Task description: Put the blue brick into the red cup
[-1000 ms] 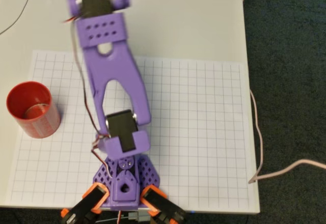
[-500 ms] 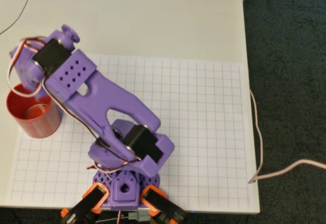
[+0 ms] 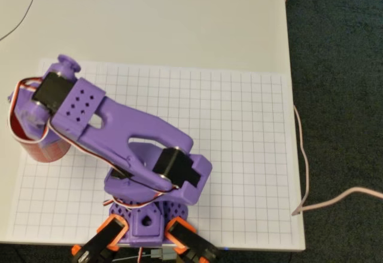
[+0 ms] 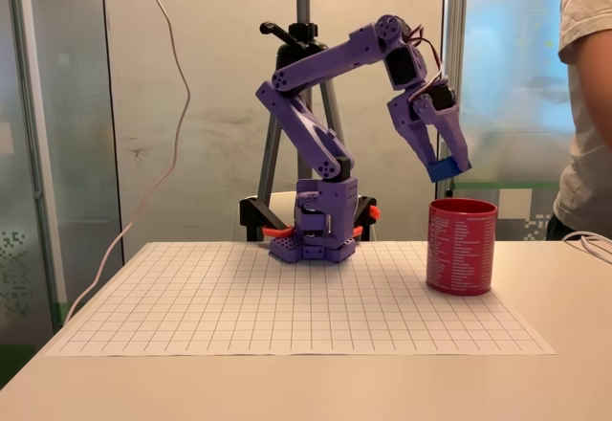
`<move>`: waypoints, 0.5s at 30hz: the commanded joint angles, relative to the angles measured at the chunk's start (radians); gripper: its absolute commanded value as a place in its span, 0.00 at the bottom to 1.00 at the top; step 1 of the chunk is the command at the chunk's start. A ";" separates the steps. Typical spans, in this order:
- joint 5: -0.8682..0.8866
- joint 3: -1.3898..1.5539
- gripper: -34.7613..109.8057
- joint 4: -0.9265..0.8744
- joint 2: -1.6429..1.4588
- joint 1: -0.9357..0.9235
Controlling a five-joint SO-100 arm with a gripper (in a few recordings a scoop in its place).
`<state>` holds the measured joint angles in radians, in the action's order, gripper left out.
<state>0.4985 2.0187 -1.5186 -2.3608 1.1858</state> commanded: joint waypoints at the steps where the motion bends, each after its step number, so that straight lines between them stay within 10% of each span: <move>1: 0.008 -0.014 0.24 0.049 -0.006 0.018; 15: -0.037 -0.028 0.24 0.152 0.037 -0.037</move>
<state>0.4617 2.0203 -1.3744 -2.3178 1.1367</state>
